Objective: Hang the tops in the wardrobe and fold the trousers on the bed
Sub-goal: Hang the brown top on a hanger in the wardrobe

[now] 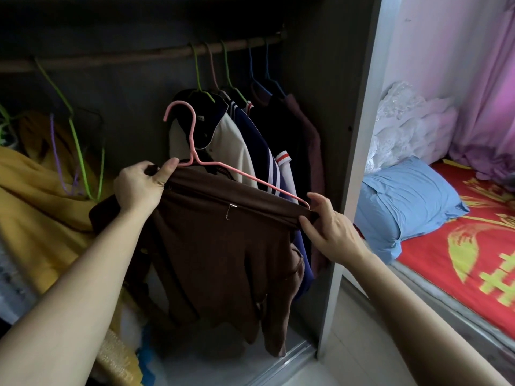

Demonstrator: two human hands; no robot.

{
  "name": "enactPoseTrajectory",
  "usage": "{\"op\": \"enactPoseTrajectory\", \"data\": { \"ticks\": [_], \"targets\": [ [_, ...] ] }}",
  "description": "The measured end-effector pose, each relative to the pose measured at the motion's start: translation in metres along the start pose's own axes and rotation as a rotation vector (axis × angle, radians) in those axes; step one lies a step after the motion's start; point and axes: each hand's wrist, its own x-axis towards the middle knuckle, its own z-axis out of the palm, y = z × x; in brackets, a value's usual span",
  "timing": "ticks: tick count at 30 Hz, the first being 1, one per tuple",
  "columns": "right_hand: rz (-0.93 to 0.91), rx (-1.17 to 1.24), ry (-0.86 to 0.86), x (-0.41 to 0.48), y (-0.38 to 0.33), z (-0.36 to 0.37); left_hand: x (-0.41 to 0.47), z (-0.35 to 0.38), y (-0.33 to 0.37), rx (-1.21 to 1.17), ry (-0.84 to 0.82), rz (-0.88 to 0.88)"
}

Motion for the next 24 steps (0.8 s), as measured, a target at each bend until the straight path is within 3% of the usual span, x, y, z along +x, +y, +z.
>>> {"op": "enactPoseTrajectory", "data": {
  "ticks": [7, 11, 16, 21, 24],
  "targets": [
    [-0.038, -0.031, -0.028, -0.003, -0.005, -0.002, -0.001, 0.006, -0.003, -0.08, -0.025, -0.02],
    [-0.143, -0.091, -0.118, -0.001, -0.005, -0.006, -0.002, 0.009, 0.018, -0.004, -0.006, 0.09],
    [-0.139, -0.043, -0.051, 0.009, -0.013, -0.003, -0.011, 0.016, 0.052, -0.12, 0.004, 0.145],
    [-0.115, -0.033, -0.058, 0.003, -0.005, -0.001, -0.02, 0.023, 0.058, 0.095, 0.105, 0.193],
    [-0.068, -0.036, -0.041, -0.004, 0.008, -0.006, -0.013, 0.017, 0.043, 0.122, 0.048, 0.164]
  ]
}}
